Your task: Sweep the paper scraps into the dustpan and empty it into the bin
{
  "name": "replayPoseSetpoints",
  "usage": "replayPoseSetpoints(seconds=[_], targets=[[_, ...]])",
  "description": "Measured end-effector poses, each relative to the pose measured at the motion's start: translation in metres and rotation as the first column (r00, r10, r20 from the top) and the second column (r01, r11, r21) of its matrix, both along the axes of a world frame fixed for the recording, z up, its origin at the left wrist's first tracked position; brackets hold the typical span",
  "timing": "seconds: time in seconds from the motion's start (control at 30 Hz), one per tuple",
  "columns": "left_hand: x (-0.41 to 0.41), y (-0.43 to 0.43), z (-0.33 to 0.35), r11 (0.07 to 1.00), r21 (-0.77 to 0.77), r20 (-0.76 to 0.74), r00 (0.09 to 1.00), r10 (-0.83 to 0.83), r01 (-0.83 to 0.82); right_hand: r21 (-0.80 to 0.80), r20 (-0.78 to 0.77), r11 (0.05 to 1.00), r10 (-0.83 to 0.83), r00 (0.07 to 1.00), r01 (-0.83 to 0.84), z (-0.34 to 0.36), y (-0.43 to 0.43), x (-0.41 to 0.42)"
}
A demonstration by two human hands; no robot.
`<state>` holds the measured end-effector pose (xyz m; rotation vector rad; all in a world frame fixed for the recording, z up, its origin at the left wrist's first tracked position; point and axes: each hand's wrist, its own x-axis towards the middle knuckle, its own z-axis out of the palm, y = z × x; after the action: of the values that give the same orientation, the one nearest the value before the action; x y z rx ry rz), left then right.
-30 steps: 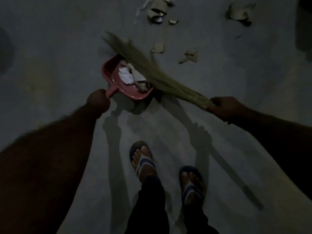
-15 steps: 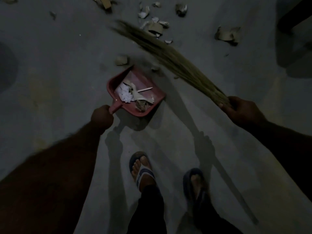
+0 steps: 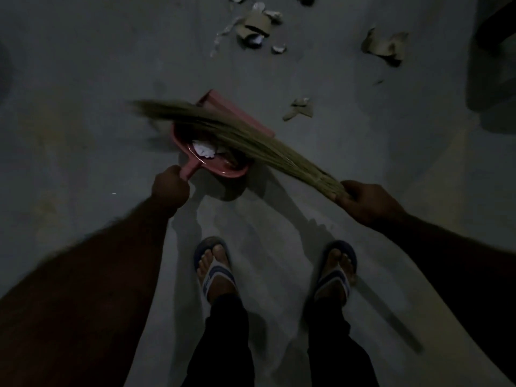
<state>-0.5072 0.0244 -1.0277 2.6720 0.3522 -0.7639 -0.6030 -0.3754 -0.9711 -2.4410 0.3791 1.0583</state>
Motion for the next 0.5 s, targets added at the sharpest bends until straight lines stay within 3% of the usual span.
replayPoseSetpoints(seconds=[0.13, 0.3, 0.4, 0.5], targets=[[0.001, -0.010, -0.002, 1.000, 0.024, 0.030, 1.000, -0.003, 0.003, -0.030, 0.145, 0.999, -0.040, 0.989, 0.045, 0.006, -0.033, -0.017], [0.001, -0.029, 0.001, 0.997, 0.020, 0.038, 0.996, -0.076, 0.075, -0.088, 0.252, 0.959, -0.241, 0.937, 0.270, 0.015, -0.085, -0.023], [-0.002, -0.046, 0.001, 0.994, 0.031, 0.016, 0.995, -0.103, 0.103, -0.141, 0.231, 0.896, -0.383, 0.894, 0.420, 0.019, -0.105, -0.028], [-0.006, -0.065, -0.002, 0.994, 0.035, -0.001, 0.995, -0.103, 0.103, -0.143, 0.115, 0.831, -0.525, 0.843, 0.537, 0.017, -0.109, -0.039]])
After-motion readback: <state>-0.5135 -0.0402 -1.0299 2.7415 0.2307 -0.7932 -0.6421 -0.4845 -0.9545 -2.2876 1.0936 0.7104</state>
